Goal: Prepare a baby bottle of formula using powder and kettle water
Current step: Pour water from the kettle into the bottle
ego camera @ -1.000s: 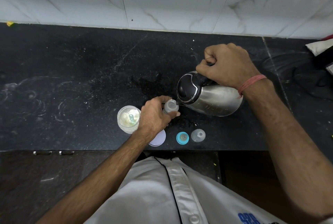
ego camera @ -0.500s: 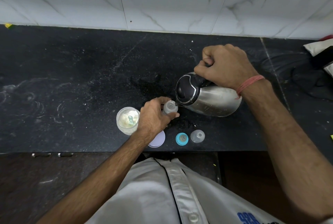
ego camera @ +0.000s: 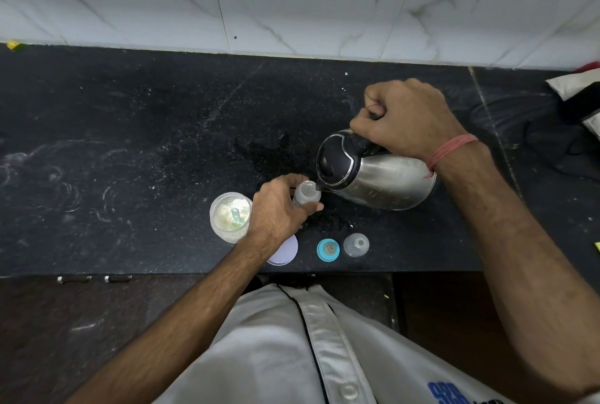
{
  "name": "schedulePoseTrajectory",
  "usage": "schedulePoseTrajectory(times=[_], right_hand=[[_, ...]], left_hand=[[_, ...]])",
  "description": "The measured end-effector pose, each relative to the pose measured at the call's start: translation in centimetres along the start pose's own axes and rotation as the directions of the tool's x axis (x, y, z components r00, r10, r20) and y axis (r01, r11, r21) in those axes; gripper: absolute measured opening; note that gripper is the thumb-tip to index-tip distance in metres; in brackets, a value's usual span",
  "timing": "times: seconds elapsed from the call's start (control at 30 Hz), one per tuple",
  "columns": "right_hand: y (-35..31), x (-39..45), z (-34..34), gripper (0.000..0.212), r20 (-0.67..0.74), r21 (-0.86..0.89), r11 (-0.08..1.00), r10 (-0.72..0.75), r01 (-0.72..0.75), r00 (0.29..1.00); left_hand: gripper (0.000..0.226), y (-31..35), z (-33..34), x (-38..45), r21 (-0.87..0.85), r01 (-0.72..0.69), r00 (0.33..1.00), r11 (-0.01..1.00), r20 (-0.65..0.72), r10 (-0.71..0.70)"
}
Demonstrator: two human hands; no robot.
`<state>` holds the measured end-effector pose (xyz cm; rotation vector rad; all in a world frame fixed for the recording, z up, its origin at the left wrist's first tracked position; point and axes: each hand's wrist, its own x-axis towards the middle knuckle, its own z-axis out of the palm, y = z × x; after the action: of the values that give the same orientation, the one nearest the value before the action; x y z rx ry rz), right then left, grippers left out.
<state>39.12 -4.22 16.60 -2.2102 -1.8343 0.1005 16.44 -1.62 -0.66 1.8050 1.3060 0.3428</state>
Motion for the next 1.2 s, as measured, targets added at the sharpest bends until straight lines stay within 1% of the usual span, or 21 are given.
schedulePoseTrajectory(times=[0.4,0.67,1.2], right_hand=[[0.08,0.09,-0.04,0.034,-0.005,0.008,1.000,-0.009,0.009,1.000],[0.24,0.24,0.21,0.023,-0.014,0.012,1.000,0.001,-0.001,1.000],[0.11,0.23,0.15,0.023,-0.013,-0.023,1.000,-0.011,0.011,1.000]], left_hand=[[0.062,0.05,-0.06,-0.01,0.008,-0.002,1.000,1.000,-0.001,0.002],[0.062,0.17,-0.05,-0.05,0.002,0.005,1.000,1.000,0.002,-0.005],[0.060,0.39,-0.17,-0.18,0.003,0.004,1.000,1.000,-0.001,-0.004]])
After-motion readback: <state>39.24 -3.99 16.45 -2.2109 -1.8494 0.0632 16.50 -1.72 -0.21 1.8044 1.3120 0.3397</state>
